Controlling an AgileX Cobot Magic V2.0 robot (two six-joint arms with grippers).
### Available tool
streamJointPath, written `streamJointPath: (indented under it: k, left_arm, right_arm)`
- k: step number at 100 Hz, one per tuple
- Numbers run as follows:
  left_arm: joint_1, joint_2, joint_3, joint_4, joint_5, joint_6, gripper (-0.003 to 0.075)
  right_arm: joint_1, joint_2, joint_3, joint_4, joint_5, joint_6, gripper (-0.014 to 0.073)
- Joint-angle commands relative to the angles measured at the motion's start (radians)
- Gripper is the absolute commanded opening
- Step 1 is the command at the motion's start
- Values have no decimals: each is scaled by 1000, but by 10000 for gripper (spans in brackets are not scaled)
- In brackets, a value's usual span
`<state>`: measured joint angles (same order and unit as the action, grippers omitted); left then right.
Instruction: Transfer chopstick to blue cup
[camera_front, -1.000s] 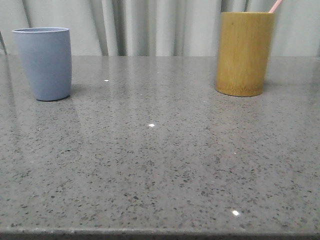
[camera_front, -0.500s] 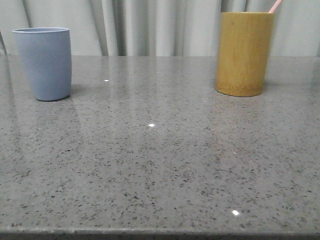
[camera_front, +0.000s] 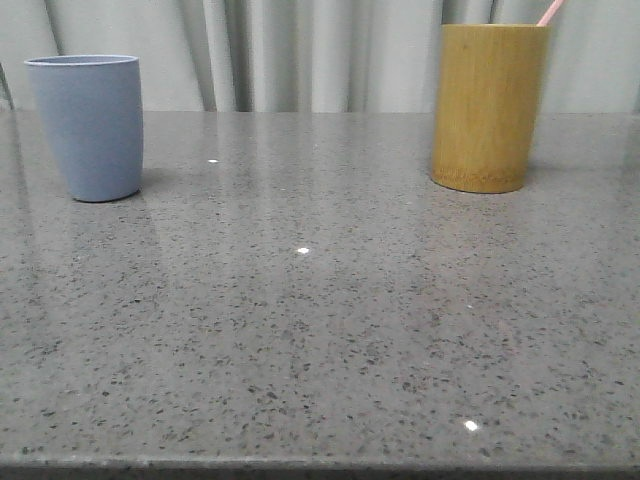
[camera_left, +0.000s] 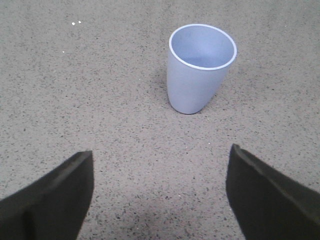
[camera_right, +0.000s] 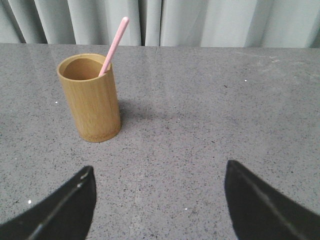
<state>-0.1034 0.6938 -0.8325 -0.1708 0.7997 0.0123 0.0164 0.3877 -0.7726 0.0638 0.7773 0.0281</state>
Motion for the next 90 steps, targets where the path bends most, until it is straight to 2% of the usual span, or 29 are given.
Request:
streamJointPath:
  k: [1,30,90]
  left_arm:
    - [-2,5,-36,-39,-65,3,566]
    - [-2,79,-68,-50,-107,1,566]
    - [-2,606,-454,-94,-60,36,566]
  right_arm:
    - [-5,18,-31,1,-72,-2,560]
    - [-5,18,-31,1,-72,-2,560]
    - [-5,18,-31,1,-72,-2,560]
